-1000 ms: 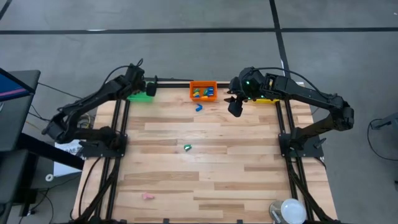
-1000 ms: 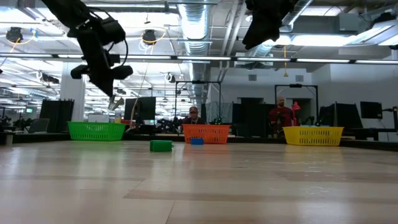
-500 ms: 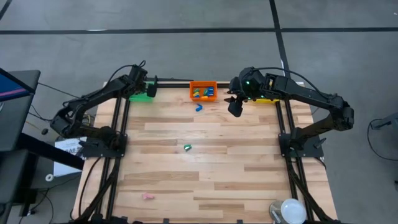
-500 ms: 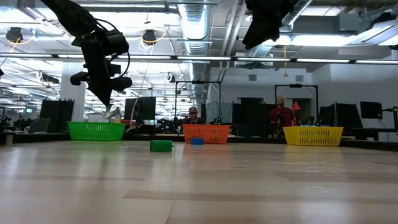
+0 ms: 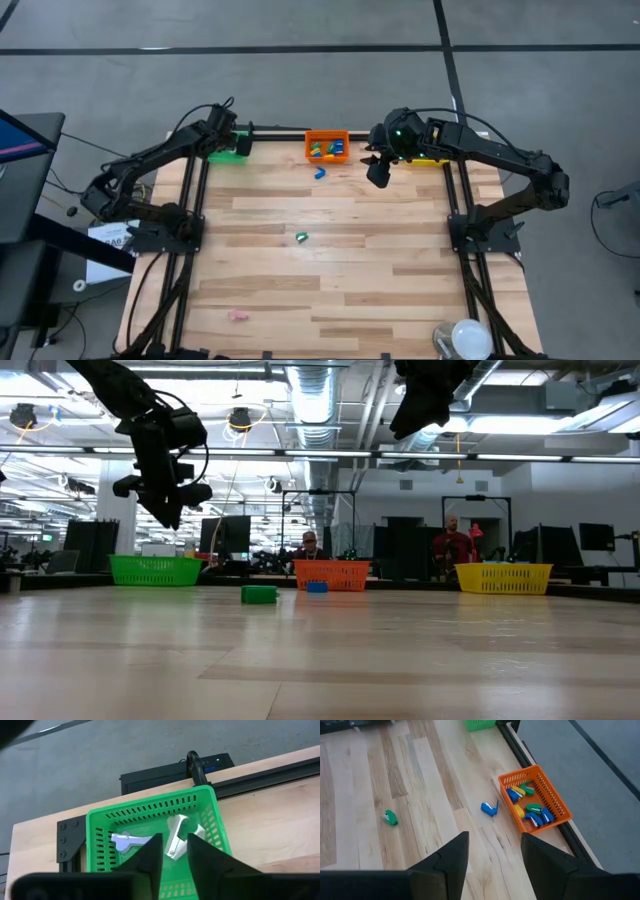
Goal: Pick and place Stapler, Stapler remover, tape
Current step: Put the green stapler into the orange bin
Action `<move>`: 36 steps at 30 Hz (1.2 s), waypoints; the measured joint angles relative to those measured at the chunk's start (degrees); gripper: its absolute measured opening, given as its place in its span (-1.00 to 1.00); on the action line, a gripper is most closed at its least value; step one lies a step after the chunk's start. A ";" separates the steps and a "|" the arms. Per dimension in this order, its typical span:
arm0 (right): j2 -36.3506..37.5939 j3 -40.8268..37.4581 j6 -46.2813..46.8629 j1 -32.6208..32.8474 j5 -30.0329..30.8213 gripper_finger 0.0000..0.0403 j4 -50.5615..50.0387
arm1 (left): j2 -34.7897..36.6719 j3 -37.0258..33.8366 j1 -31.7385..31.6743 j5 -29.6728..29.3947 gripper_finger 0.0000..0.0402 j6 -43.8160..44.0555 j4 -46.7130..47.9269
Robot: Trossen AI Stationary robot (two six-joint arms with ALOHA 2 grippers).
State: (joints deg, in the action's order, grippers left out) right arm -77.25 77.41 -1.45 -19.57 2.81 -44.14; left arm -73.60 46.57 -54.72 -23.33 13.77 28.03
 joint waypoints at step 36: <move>0.00 0.00 -0.02 -0.02 0.00 -0.14 0.02 | 12.26 -0.07 31.34 23.19 0.26 -7.44 -6.96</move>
State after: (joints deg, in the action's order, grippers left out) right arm -77.25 77.41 -1.48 -19.59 2.81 -44.12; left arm -61.35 46.50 -23.38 -0.14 6.33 21.07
